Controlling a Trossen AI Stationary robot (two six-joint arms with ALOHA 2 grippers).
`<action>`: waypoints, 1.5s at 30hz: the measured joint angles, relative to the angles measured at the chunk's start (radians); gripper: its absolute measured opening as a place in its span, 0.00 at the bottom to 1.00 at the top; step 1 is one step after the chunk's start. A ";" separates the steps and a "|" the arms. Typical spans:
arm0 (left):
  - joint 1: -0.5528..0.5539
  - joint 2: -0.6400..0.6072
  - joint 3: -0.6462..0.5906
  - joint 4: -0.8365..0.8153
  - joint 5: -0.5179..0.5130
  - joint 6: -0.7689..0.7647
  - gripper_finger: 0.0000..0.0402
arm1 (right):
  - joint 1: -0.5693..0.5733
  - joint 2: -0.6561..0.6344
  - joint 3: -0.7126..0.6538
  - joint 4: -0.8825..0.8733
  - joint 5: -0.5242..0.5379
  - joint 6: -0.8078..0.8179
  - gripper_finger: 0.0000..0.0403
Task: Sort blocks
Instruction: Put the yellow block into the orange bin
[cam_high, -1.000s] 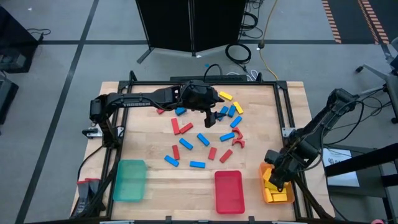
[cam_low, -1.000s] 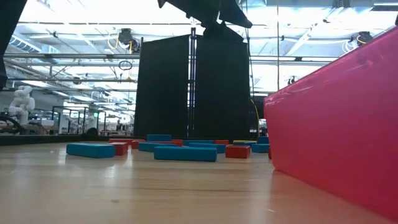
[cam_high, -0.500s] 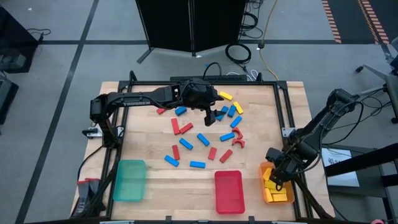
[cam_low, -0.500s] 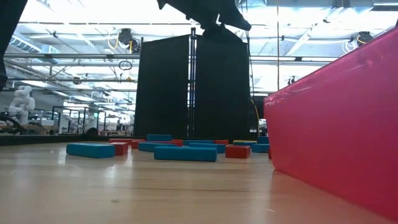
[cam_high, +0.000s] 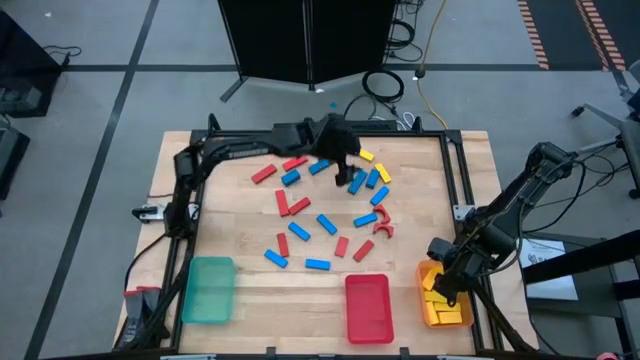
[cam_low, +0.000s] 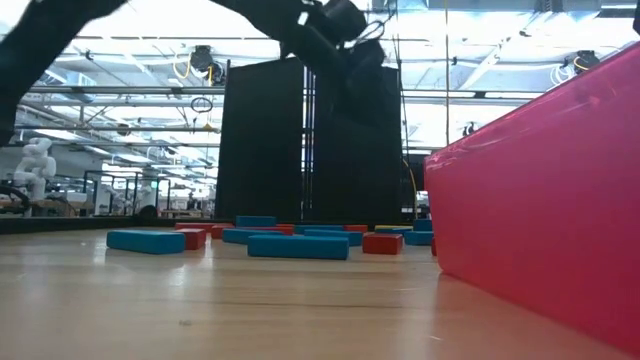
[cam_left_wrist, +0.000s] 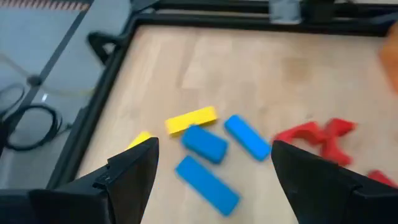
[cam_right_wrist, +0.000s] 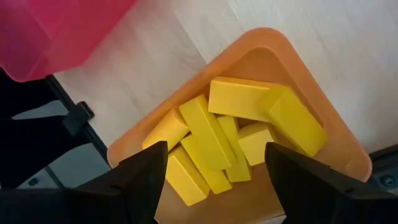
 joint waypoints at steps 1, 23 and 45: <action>0.017 0.019 0.036 -0.037 0.001 0.002 0.79 | 0.000 -0.004 0.000 -0.003 0.000 0.000 0.65; 0.145 0.213 0.363 -0.062 -0.266 -0.183 0.72 | -0.002 -0.009 0.001 -0.068 0.097 0.000 0.64; 0.270 0.248 0.363 0.111 0.255 -0.527 0.03 | -0.053 -0.009 0.002 -0.089 0.323 0.037 0.60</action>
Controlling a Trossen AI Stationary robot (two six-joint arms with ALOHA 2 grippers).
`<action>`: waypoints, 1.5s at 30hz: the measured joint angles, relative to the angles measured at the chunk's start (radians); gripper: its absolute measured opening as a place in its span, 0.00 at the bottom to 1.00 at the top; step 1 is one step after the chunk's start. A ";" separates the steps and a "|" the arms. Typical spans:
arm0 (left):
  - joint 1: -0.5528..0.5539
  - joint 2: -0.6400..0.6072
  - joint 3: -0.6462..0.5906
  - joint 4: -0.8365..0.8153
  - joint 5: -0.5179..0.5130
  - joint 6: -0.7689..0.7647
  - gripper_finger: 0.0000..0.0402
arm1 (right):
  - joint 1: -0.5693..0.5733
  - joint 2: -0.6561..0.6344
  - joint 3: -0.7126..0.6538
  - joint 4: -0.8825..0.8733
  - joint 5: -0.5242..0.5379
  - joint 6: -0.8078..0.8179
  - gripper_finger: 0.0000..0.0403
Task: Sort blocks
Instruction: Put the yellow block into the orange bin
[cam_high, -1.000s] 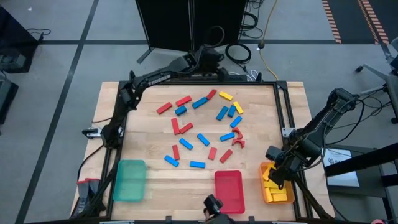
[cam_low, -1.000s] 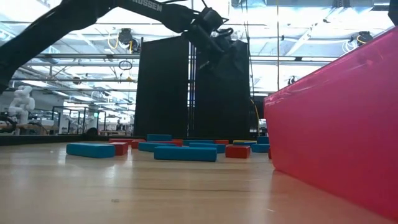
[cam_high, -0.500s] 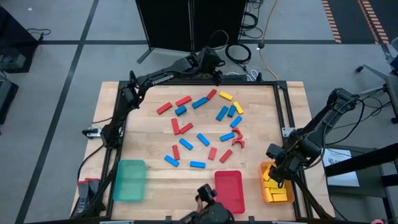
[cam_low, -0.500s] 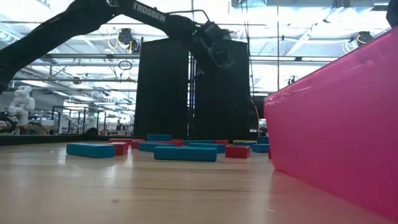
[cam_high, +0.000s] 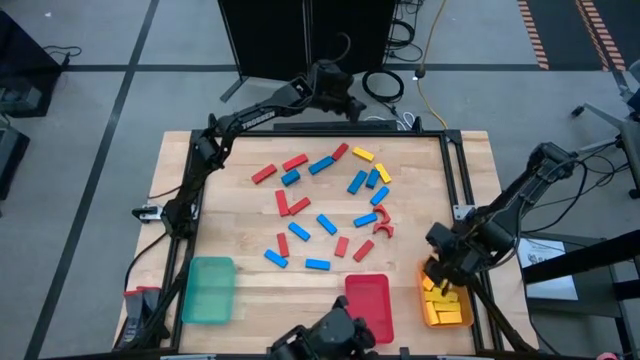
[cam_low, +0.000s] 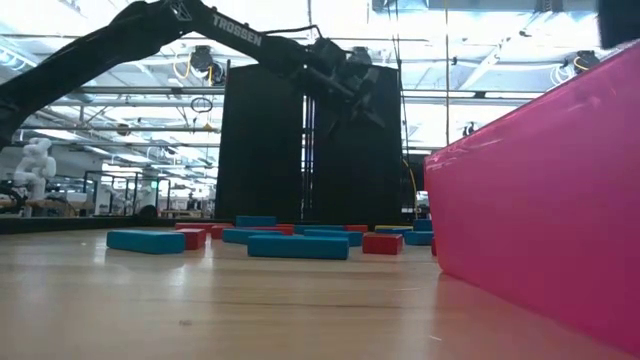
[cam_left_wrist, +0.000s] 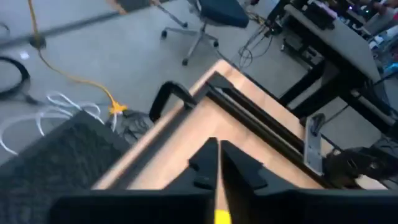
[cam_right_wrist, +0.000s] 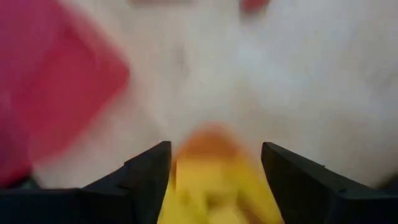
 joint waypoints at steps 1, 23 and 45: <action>0.000 -0.005 0.000 -0.025 0.031 -0.009 0.03 | -0.021 0.000 0.009 -0.009 0.067 -0.016 0.57; -0.071 -0.600 -0.001 -0.528 -0.026 0.279 0.01 | -1.170 0.122 0.272 0.258 0.135 -1.027 0.33; -0.080 -0.673 -0.001 -0.843 -0.070 0.323 0.02 | -1.472 0.857 0.758 0.096 -0.182 -1.727 0.65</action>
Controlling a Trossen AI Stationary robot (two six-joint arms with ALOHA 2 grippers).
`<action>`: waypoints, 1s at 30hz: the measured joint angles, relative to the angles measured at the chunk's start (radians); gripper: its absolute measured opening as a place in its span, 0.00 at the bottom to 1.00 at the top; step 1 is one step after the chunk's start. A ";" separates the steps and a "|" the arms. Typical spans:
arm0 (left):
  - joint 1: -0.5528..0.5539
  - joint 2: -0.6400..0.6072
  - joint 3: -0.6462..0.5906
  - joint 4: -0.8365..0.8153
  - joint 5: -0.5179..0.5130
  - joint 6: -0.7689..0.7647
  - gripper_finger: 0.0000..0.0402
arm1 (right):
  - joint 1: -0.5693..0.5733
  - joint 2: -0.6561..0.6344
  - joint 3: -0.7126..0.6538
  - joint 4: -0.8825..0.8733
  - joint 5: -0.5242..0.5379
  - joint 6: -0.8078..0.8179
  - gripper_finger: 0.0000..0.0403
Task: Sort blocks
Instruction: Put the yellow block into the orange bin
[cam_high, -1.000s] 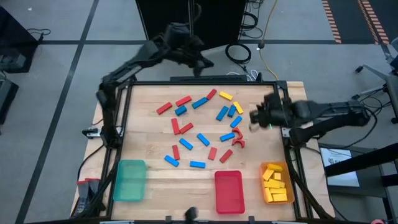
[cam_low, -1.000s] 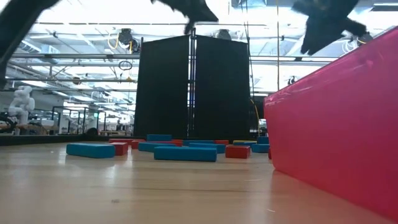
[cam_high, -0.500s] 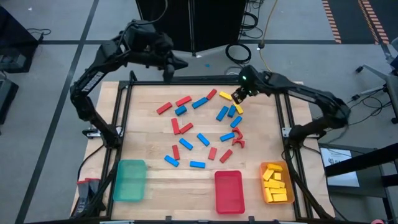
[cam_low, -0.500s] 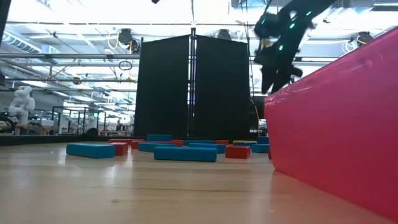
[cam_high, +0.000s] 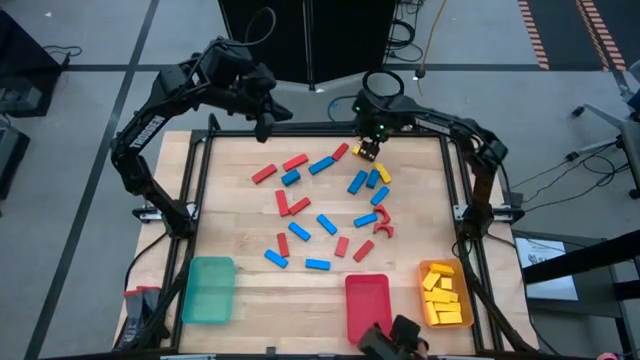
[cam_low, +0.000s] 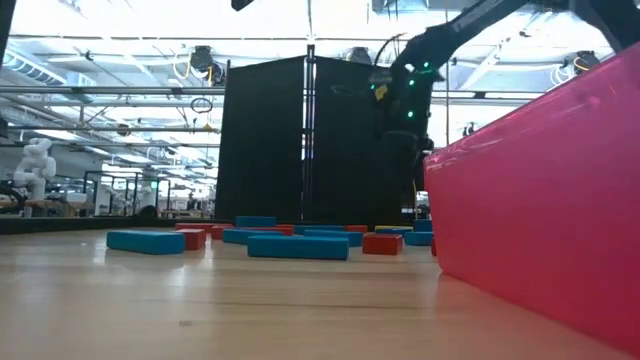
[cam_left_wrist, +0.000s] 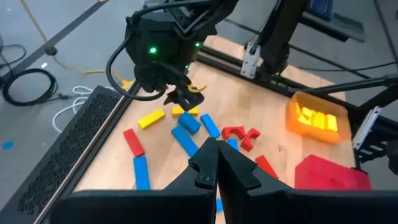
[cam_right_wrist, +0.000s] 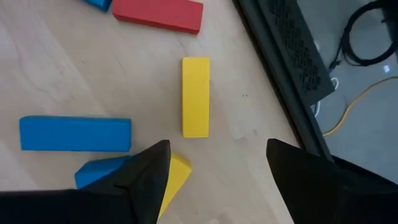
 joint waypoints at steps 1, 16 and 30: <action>0.000 0.000 0.000 -0.005 -0.009 0.001 0.02 | -0.002 0.014 0.003 0.000 0.000 0.000 0.65; 0.003 0.000 0.000 -0.042 -0.094 0.038 0.02 | -0.033 0.030 0.003 -0.186 -0.027 -0.068 0.65; 0.003 0.000 -0.004 -0.090 -0.144 0.053 0.02 | -0.168 0.011 -0.095 -0.182 -0.166 -0.233 0.65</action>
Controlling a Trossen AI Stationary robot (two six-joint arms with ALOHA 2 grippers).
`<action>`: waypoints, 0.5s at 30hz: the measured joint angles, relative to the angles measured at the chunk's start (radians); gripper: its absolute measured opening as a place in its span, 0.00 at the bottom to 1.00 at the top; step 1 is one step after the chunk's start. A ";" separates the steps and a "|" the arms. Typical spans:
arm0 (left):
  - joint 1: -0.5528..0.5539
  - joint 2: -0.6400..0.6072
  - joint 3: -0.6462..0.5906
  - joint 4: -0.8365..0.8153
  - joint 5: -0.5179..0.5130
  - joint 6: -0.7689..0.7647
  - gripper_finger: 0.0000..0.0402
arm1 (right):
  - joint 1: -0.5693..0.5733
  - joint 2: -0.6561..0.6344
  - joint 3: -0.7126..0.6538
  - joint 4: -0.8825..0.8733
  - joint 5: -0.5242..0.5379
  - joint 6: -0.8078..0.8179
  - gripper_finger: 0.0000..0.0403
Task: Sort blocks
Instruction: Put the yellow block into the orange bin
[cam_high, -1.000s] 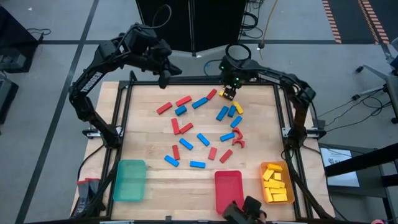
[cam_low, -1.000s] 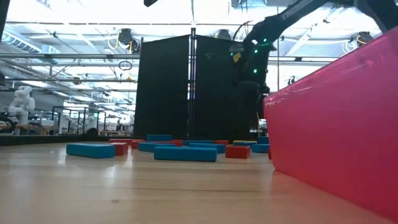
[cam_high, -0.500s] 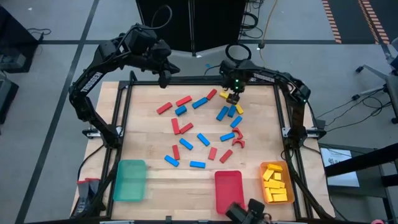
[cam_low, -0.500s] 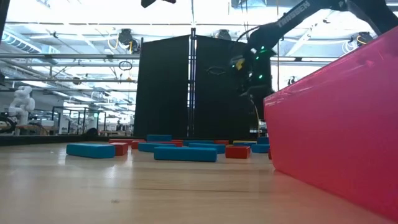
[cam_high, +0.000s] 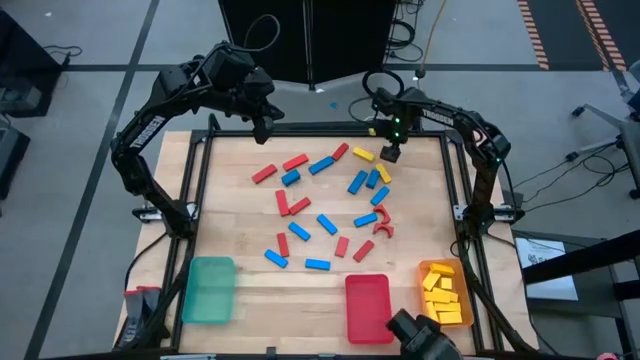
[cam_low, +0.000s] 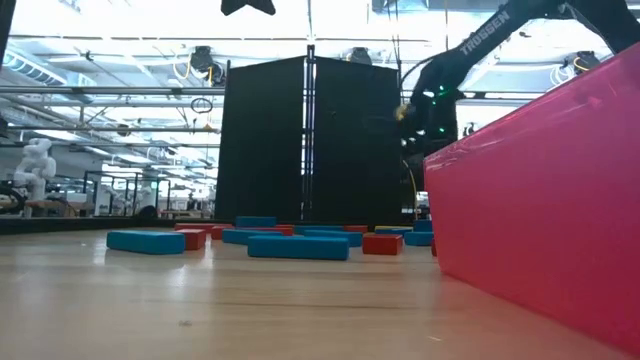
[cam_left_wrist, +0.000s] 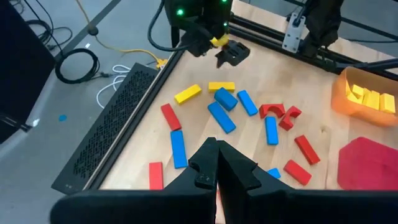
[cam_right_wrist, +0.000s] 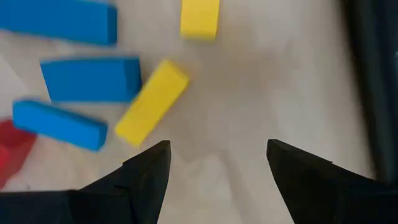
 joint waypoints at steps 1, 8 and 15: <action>0.000 0.000 0.000 -0.003 0.000 0.000 0.02 | -0.001 0.000 -0.016 -0.015 -0.019 0.001 0.65; 0.000 0.000 0.000 -0.009 0.000 0.000 0.02 | 0.008 -0.002 -0.187 0.059 -0.066 0.126 0.65; 0.000 0.000 0.000 -0.008 0.000 0.000 0.02 | 0.059 -0.093 -0.324 0.237 -0.066 0.194 0.65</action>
